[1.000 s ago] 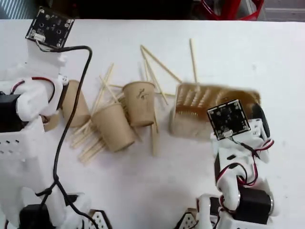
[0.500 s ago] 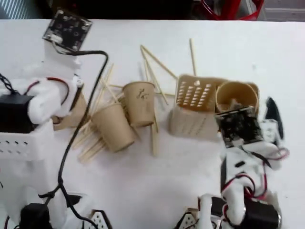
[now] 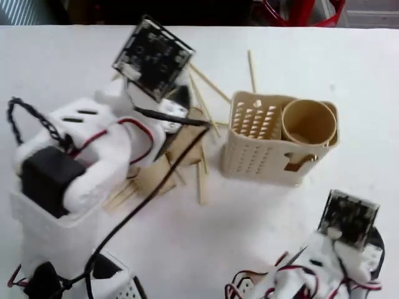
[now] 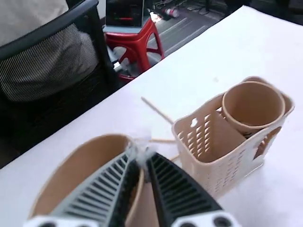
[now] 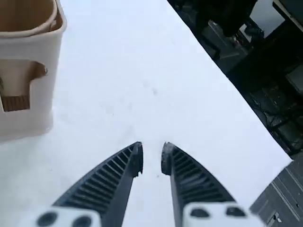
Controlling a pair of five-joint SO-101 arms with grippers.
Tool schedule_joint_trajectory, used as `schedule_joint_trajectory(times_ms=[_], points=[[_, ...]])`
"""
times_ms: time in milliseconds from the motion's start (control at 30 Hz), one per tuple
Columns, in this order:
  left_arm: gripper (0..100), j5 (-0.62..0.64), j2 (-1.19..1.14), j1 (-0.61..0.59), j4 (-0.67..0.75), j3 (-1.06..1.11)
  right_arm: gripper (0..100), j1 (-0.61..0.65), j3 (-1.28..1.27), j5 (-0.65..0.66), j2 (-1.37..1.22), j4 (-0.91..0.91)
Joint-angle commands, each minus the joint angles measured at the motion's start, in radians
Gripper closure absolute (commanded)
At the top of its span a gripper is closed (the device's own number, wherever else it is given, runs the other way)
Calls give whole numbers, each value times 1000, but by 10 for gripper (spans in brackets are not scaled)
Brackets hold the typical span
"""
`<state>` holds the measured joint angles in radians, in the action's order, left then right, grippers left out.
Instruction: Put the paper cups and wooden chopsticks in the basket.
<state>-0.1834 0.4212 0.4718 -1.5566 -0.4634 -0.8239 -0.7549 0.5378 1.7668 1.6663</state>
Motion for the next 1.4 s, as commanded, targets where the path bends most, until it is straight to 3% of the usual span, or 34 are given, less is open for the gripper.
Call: schedule_joint_trajectory(times_ms=[0,100,300,500,767,1000,1233,1367], points=[[977,14,18,97,140,52,916,-110,-48,0,25,-13],[977,12,18,156,192,95,913,-179,-81,2,-8,-22],[977,6,16,272,275,147,878,-173,-135,2,28,-39],[977,6,-88,292,281,124,878,-170,-155,2,30,-45],[977,5,-295,321,273,-57,879,-239,-227,-2,30,-128],[977,-41,-404,476,242,-299,879,-348,-448,-106,35,-320],[977,-120,-616,526,456,-436,879,-367,-463,-112,36,-298],[977,-123,-728,492,479,-485,879,-366,-463,-110,36,-291]])
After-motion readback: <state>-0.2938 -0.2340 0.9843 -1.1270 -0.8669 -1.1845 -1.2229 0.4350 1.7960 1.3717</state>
